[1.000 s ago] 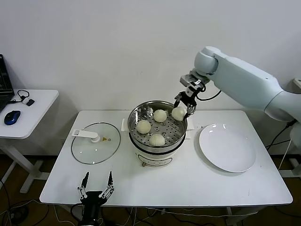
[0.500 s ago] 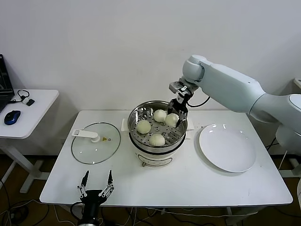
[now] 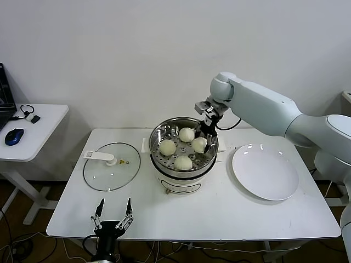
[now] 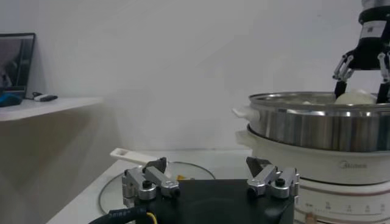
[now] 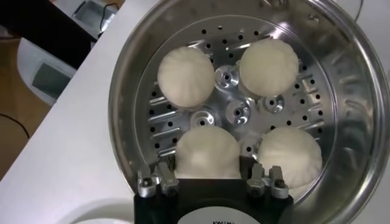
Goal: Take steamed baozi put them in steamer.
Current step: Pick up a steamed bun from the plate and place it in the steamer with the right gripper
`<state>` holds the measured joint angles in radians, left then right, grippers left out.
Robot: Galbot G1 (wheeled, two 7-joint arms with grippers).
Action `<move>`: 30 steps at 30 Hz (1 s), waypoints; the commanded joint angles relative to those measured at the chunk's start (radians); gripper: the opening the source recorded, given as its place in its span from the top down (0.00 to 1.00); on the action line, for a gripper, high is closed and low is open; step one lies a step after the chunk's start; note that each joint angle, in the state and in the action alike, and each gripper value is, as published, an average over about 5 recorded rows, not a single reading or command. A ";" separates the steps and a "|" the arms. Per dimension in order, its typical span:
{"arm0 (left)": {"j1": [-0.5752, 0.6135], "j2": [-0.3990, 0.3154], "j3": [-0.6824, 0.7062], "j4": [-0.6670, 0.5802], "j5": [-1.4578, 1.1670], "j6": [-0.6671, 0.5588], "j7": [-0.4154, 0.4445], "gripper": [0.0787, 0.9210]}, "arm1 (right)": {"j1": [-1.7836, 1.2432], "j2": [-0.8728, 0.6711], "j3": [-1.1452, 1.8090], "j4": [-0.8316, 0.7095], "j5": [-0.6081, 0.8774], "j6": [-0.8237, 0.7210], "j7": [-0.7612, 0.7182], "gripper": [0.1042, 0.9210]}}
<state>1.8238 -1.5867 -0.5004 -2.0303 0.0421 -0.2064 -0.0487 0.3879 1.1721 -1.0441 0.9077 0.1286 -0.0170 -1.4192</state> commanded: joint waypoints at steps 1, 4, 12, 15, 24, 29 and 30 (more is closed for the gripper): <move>0.001 0.001 0.000 0.000 -0.001 0.000 0.001 0.12 | -0.022 0.015 0.011 -0.026 -0.012 -0.012 0.003 0.31; 0.001 0.001 0.000 0.001 -0.001 0.000 0.001 0.12 | -0.027 0.017 0.014 -0.029 -0.015 -0.014 0.005 0.32; 0.001 0.000 0.000 0.000 -0.001 -0.001 0.001 0.12 | -0.037 0.015 0.021 -0.029 -0.022 -0.014 0.008 0.32; 0.004 0.001 -0.003 -0.001 -0.003 -0.002 0.001 0.12 | -0.040 0.005 0.022 -0.028 -0.027 -0.009 0.009 0.32; 0.001 -0.001 0.003 0.003 0.000 -0.001 0.001 0.12 | -0.045 0.003 0.037 -0.028 -0.027 -0.005 0.019 0.16; 0.003 0.000 0.001 0.003 0.000 -0.001 0.000 0.12 | -0.035 0.012 0.047 -0.035 -0.012 -0.008 0.018 0.12; 0.003 0.000 0.001 0.003 0.000 -0.002 0.001 0.12 | -0.031 0.013 0.049 -0.036 -0.008 -0.010 0.017 0.12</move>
<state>1.8257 -1.5863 -0.4988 -2.0273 0.0413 -0.2078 -0.0482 0.3474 1.1825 -1.0056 0.8754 0.1091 -0.0243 -1.4022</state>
